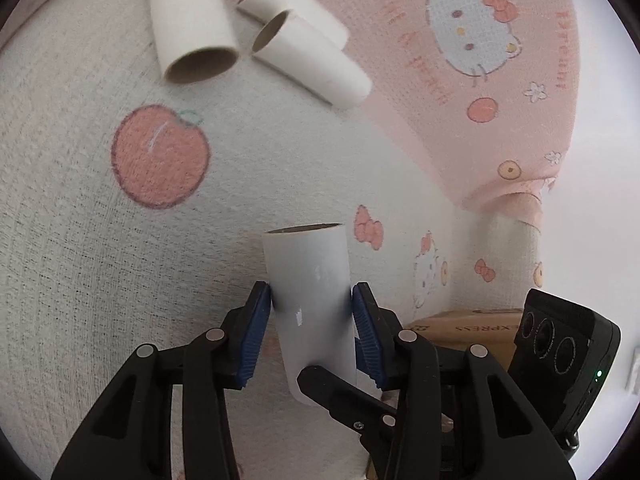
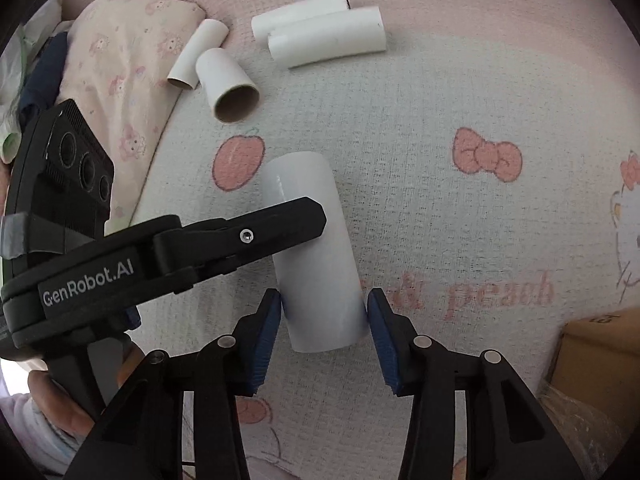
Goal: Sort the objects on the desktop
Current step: 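Lift the upright tube with the left gripper and carry it over the box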
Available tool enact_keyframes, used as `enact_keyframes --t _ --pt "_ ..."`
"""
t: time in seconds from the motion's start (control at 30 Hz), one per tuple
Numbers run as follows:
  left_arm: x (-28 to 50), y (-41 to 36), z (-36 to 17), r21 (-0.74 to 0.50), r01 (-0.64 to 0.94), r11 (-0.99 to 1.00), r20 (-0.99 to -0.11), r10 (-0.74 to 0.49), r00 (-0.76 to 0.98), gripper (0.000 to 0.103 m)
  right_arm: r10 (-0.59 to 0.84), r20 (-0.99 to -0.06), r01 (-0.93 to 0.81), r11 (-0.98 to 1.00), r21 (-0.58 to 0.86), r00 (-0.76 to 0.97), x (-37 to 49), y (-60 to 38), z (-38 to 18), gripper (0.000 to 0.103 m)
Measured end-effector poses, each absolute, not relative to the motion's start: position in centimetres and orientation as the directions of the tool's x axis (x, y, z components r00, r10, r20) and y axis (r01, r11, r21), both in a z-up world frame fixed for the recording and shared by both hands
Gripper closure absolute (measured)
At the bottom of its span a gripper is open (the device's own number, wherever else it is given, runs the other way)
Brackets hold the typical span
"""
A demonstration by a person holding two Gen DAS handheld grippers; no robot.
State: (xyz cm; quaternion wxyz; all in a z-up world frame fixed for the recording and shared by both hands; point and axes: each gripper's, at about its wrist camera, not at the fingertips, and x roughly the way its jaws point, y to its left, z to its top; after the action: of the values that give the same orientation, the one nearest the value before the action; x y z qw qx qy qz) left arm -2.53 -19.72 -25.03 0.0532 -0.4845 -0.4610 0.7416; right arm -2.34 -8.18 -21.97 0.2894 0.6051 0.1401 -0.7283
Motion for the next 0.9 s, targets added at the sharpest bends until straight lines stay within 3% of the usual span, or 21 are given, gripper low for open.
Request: enact_keyframes --t 0.53,0.9 --pt "-2.6 -18.4 -13.0 -0.747 0.168 -0.643 -0.577 0.502 -0.645 0.058 -0.305 -0.898 0.651 -0.759 0.029 -0.315 1.3 -8.7 -11.9 0.063" --pt "-5.0 -12.3 -3.4 -0.676 -0.044 -0.736 -0.522 0.521 -0.675 0.058 -0.272 -0.808 0.59 -0.8 -0.112 -0.522 2.3 -6.1 -3.7 0.063"
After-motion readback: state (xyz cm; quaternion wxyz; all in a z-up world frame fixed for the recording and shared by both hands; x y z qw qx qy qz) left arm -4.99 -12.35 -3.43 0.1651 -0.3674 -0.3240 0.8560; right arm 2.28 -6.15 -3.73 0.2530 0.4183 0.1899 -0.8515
